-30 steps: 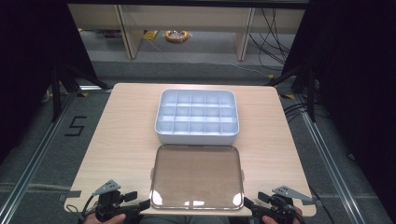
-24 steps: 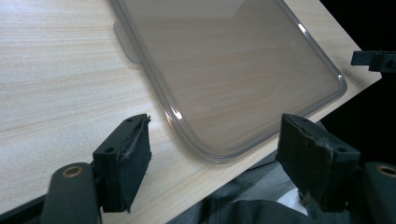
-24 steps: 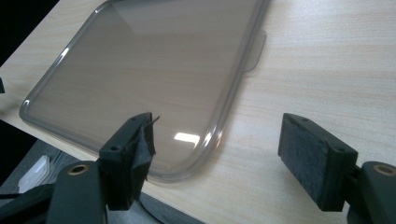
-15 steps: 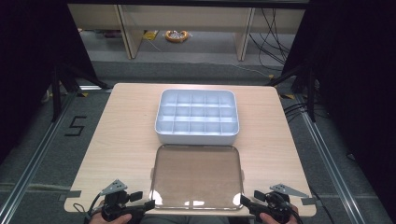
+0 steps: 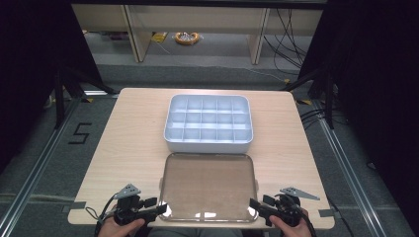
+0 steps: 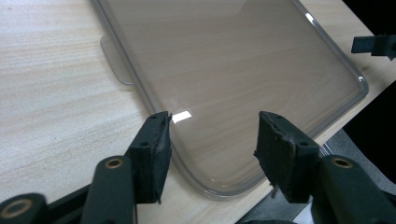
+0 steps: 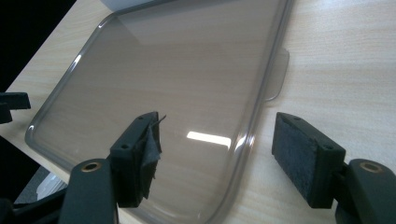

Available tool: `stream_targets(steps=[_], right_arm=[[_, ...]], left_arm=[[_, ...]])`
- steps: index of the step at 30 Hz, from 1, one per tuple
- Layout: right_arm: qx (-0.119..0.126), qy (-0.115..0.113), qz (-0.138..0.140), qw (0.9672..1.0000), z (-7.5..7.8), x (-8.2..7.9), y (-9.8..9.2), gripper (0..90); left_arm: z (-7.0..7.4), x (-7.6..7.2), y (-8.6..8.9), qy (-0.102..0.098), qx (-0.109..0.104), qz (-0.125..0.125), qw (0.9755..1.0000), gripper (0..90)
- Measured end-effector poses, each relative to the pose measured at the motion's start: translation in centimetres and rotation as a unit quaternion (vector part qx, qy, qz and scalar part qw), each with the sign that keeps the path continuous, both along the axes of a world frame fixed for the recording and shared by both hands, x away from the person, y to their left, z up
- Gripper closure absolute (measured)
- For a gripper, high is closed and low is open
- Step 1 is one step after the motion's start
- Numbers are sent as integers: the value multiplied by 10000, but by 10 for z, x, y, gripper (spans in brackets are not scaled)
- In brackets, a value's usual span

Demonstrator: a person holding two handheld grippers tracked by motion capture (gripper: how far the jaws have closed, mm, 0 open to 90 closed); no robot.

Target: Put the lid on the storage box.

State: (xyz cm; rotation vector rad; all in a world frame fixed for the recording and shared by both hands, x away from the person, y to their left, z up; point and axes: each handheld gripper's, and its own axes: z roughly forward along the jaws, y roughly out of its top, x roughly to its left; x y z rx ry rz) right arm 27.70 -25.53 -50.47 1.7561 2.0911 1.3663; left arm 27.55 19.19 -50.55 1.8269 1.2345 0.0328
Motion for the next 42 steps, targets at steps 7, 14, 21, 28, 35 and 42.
stream_targets(steps=[7,14,21,28,35,42], right_arm=[[-41,119,158,9998,-5,9,5,370],[309,343,81,9989,-10,9,5,355],[741,462,-250,9959,-14,7,2,398],[1243,715,-549,9881,-19,4,-5,539],[1326,858,-509,9861,-20,0,-6,648],[1167,297,-50,9927,-16,-9,-10,689]], left_arm=[[-3,7,1,120,132,9,9998,506],[-9,8,1,410,123,1,9991,531],[-11,10,2,314,177,20,9993,592],[-11,10,3,229,298,-81,9993,604],[-11,9,2,168,264,-75,9995,571],[-11,8,4,147,253,-174,9994,501]])
